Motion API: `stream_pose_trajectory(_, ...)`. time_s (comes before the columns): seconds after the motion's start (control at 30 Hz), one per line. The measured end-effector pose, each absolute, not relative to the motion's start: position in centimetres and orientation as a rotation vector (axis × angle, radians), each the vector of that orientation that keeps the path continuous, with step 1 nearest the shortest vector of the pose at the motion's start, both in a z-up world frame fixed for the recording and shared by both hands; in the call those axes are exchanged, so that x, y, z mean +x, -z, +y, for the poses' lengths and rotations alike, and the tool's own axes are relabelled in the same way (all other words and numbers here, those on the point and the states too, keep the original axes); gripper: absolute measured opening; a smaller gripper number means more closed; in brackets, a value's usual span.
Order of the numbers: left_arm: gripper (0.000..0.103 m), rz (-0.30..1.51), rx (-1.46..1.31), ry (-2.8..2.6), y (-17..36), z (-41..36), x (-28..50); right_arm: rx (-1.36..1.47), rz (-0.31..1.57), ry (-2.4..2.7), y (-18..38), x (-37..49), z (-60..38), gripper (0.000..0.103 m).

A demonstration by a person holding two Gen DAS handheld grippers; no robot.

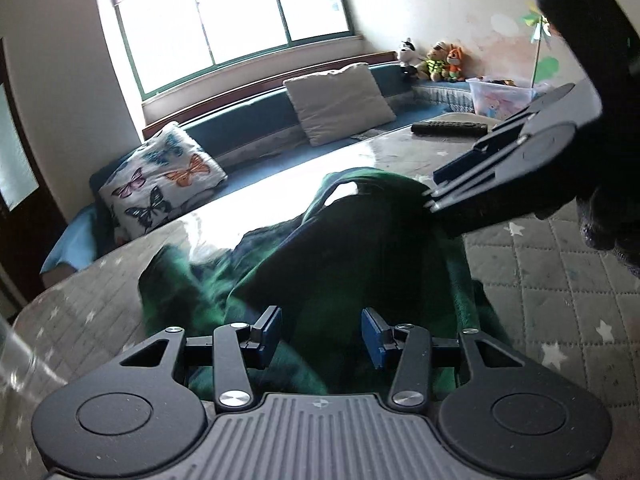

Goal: Fold clothes

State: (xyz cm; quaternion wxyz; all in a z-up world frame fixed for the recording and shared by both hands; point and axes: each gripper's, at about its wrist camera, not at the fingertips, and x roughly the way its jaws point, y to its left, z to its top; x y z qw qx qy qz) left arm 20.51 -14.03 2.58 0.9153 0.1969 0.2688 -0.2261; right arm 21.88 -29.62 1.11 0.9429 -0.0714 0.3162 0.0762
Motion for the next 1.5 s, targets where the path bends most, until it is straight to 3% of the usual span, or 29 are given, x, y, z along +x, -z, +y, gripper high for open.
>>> stream_pose_trajectory(0.23,0.048,0.554,0.455,0.517,-1.5,-17.0,22.1,0.065,0.671,-0.146,-0.7,22.2,-34.2,0.054)
stream_pose_trajectory(0.57,0.047,0.572,0.506,0.544,0.6,-19.5,24.5,0.141,0.659,-0.148,-0.3,22.4,-36.4,0.059)
stream_pose_trajectory(0.63,0.036,0.577,0.500,0.549,0.7,-19.5,25.0,0.147,0.672,-0.130,0.0,22.7,-36.6,0.060)
stream_pose_trajectory(0.7,0.013,0.593,0.494,0.566,1.0,-19.5,25.2,0.157,0.695,-0.100,0.7,23.0,-37.1,0.060)
stream_pose_trajectory(0.77,0.010,0.598,0.481,0.568,1.1,-19.1,25.3,0.162,0.708,-0.086,1.2,23.2,-37.6,0.060)
stream_pose_trajectory(1.23,0.006,0.503,0.298,0.511,-3.8,-14.2,23.2,-0.173,0.659,-0.119,0.8,23.7,-32.0,0.072)
stream_pose_trajectory(1.5,0.006,0.419,0.147,0.343,-7.6,-6.9,21.0,-0.367,0.565,-0.036,0.8,25.5,-27.1,0.071)
